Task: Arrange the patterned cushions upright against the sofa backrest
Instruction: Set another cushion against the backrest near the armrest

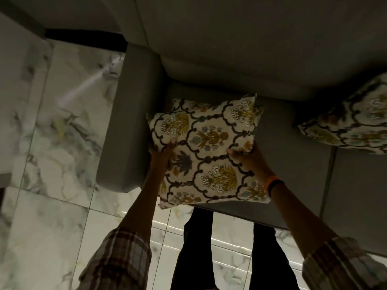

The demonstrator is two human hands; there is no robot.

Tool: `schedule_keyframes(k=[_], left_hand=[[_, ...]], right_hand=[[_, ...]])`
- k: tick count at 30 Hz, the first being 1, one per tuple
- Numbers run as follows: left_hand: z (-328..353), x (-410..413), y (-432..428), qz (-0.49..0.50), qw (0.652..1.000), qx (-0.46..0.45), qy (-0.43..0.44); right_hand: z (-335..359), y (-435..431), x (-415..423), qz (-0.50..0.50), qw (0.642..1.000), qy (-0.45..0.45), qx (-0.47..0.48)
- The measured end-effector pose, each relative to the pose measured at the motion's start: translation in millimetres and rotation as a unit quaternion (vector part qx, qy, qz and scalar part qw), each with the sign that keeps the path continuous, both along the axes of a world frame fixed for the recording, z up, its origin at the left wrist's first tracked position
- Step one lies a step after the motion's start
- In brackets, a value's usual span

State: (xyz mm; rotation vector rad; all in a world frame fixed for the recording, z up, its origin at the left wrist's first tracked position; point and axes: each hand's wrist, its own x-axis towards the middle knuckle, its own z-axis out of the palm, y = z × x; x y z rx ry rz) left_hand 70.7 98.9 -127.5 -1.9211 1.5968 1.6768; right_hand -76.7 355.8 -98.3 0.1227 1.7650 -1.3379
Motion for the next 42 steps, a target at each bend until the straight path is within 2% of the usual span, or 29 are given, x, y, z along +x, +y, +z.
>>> schedule_keyframes(k=[2,7,10,13,18,23,26,29,33,36,39,42], left_hand=[[8,-1,4,0.012,0.998,0.016,0.056],[38,-21,35,0.005,0.987,-0.067,0.143],[51,-29,69,-0.039,0.974,-0.105,0.197],[56,-43,119,-0.077,0.965,-0.100,0.229],[50,-69,222,-0.133,0.959,-0.097,0.230],[14,-81,360,-0.226,0.958,-0.007,0.175],[2,-107,456,-0.287,0.940,0.057,0.173],[-5,-150,559,-0.336,0.920,0.061,0.192],[-24,-216,669,-0.363,0.912,0.013,0.190],[-18,-283,732,-0.367,0.901,-0.048,0.227],[-3,-359,793,-0.415,0.843,-0.097,0.328],[6,-427,848,-0.454,0.807,-0.042,0.375]], right_hand=[[4,4,-7,0.020,1.000,-0.006,0.010],[27,41,-22,-0.003,1.000,0.015,0.005],[50,83,-27,-0.032,0.999,0.027,-0.024],[65,142,-34,-0.057,0.997,0.050,-0.032],[65,250,-48,-0.063,0.995,0.076,0.007],[49,387,-82,-0.098,0.981,0.136,0.097],[57,467,-120,-0.065,0.962,0.202,0.171],[74,555,-169,-0.026,0.949,0.242,0.202],[99,649,-233,0.041,0.916,0.318,0.240],[111,707,-286,0.092,0.877,0.380,0.280],[117,759,-338,0.142,0.826,0.440,0.321],[120,802,-382,0.181,0.767,0.489,0.374]])
